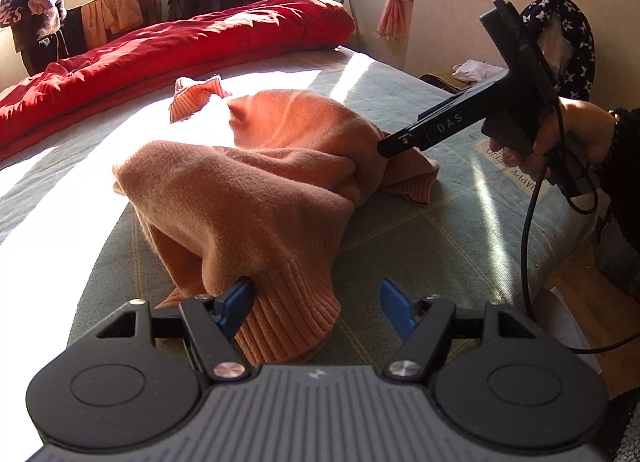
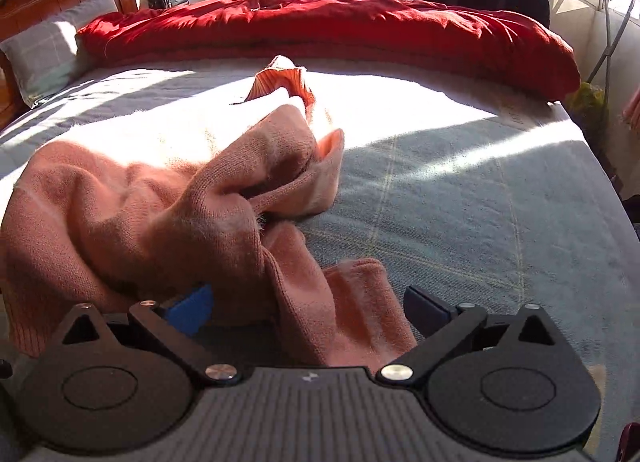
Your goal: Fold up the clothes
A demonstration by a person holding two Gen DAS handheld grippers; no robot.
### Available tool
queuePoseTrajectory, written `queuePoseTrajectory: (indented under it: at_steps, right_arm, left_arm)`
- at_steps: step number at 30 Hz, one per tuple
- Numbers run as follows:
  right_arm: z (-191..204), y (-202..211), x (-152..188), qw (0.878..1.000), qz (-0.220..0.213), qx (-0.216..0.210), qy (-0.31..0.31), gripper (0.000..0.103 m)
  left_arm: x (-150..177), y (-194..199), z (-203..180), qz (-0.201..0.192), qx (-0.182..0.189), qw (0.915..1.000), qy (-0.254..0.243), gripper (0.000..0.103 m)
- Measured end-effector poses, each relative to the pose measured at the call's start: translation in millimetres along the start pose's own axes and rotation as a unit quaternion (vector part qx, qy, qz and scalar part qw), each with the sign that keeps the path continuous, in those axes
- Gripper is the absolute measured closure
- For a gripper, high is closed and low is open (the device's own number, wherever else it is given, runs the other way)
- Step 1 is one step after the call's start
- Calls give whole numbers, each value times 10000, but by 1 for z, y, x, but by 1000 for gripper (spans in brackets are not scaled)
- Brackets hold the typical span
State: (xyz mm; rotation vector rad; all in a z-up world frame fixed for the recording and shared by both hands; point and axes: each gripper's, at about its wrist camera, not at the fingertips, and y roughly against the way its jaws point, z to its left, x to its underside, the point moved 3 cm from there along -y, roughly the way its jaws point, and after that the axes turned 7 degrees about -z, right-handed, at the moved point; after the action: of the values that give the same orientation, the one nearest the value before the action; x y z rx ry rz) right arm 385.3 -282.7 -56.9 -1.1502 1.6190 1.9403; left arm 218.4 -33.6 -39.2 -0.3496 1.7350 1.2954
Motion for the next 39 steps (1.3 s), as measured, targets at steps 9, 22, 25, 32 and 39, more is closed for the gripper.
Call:
queuePoseTrajectory:
  at_steps: [9,22,25,32,39]
  right_arm:
    - [-1,0,4,9992,139,46,372,62]
    - [7,-25,17,9954,517,146,790,93]
    - [-10,-21,6,9977,393,259,498,95]
    - [-53,-22,-19,9980,163,578,-201,95]
    - [-98,-32,-31,9942,58,873,-631,96]
  left_arm:
    - [3,6,5,-35,-13,10000,65,32]
    - [0,-9,0,53,-4,10000,-40,32]
    - [-1,-12,0,89,-24,10000,-29,32]
    - [-8,-21,-5,134,-55,9999,-75,32]
    - [-21,-22,-10,85,-36,9999,-131,32]
